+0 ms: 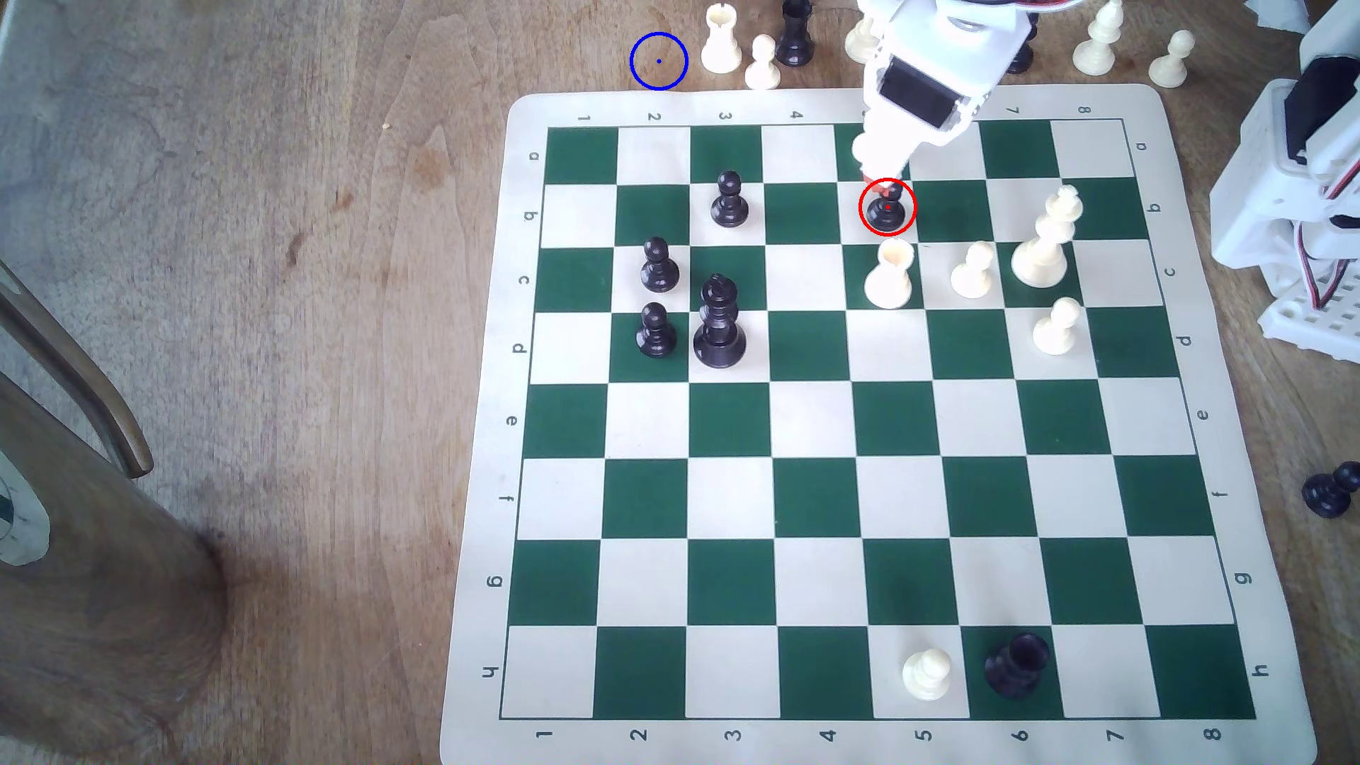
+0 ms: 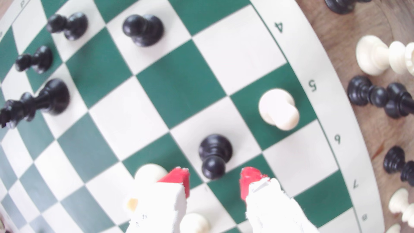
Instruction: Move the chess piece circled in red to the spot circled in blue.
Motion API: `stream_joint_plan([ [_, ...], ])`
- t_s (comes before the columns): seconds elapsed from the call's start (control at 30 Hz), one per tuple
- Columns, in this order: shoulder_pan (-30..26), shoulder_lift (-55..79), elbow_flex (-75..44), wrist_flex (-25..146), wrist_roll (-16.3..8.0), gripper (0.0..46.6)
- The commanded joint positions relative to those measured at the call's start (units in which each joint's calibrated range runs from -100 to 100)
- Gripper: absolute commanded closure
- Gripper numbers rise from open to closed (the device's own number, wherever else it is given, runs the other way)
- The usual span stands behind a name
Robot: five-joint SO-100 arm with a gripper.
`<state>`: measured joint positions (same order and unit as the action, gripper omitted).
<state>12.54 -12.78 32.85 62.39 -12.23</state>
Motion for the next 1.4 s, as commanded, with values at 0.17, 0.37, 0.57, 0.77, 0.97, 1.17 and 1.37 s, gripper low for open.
stream_joint_plan([
  [0.17, -0.7, 1.1, 2.5, -4.8, 0.1, 33.5],
  [0.37, -0.8, 1.7, 3.5, -6.3, 0.0, 33.6],
  [0.57, -1.1, 2.4, 4.9, -8.3, -0.1, 33.4],
  [0.77, -1.1, 3.2, 5.0, -8.6, -0.1, 34.0],
  [0.97, -1.1, 3.4, 5.1, -9.6, -0.2, 34.0],
  [1.17, -1.6, 3.9, 4.8, -9.5, -0.2, 35.5],
  [1.37, -1.9, 3.7, 5.0, -8.9, 0.0, 35.6],
])
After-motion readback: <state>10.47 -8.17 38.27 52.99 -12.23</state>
